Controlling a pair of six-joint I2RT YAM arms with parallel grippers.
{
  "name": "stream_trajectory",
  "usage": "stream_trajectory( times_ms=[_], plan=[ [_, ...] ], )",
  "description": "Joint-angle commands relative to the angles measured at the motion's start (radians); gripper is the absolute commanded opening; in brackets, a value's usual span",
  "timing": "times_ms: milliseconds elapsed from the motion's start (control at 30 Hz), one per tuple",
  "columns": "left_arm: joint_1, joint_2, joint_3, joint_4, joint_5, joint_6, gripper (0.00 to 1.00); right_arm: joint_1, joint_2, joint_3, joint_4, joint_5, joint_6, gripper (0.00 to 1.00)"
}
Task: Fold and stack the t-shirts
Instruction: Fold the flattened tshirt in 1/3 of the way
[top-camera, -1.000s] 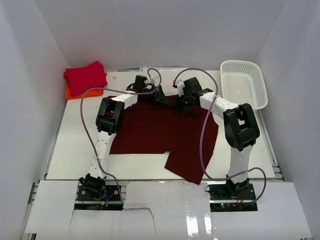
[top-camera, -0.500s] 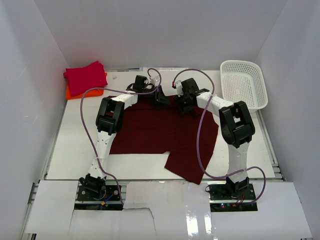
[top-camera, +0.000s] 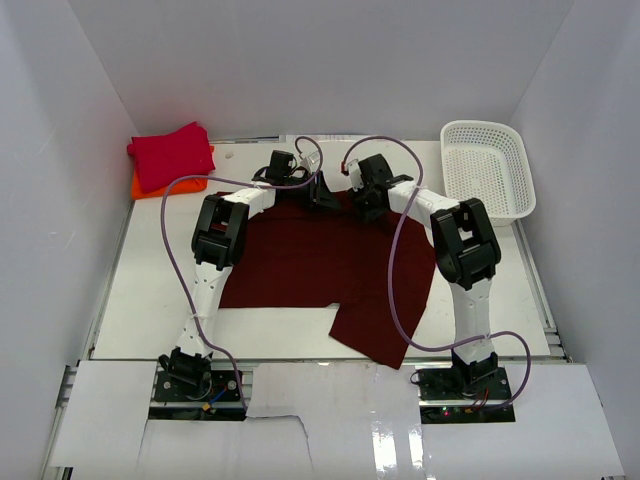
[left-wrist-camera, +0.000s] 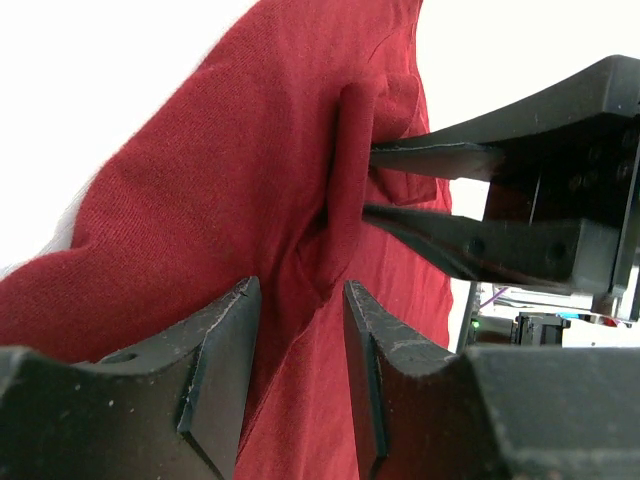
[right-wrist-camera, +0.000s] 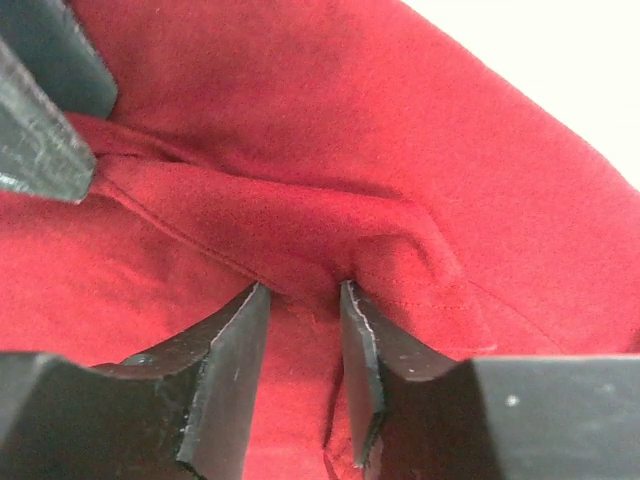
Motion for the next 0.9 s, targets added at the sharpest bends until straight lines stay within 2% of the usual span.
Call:
stream_trajectory(
  times_ms=[0,33,333,667,867],
  plan=[
    [-0.009,0.014,-0.005,-0.071,-0.02,0.033,0.5,0.006,0.017,0.054,0.011,0.02,-0.016,0.37],
    [-0.01,0.014,-0.005,-0.071,-0.019,0.031,0.5,0.004,0.018,0.054,0.013,0.022,-0.016,0.31],
    [-0.009,0.015,-0.006,-0.073,-0.019,0.033,0.5,0.004,0.006,0.057,-0.002,0.022,-0.021,0.08],
    [-0.009,0.015,-0.005,-0.071,-0.019,0.031,0.5,0.027,-0.08,0.029,-0.062,0.009,0.007,0.08],
    [-0.01,0.012,-0.003,-0.073,-0.019,0.031,0.5,0.05,-0.078,0.078,-0.146,-0.047,0.048,0.08]
  ],
)
